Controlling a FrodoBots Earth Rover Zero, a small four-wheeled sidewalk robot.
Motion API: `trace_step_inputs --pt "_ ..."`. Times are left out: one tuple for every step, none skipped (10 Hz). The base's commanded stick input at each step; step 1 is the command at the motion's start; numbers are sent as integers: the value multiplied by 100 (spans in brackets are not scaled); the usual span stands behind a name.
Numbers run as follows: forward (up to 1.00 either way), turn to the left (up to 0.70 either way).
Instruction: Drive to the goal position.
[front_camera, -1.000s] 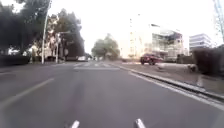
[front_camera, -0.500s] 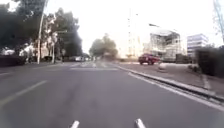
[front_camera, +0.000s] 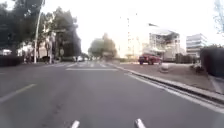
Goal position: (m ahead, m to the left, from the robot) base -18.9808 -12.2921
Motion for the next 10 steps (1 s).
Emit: trace_step_inputs --pt "70 0" --pt "70 0" --pt "70 0" --pt "70 0" --pt "70 -4" --pt "70 -11" --pt "70 -14" --pt "70 -14" --pt "70 -14" --pt "70 -14"
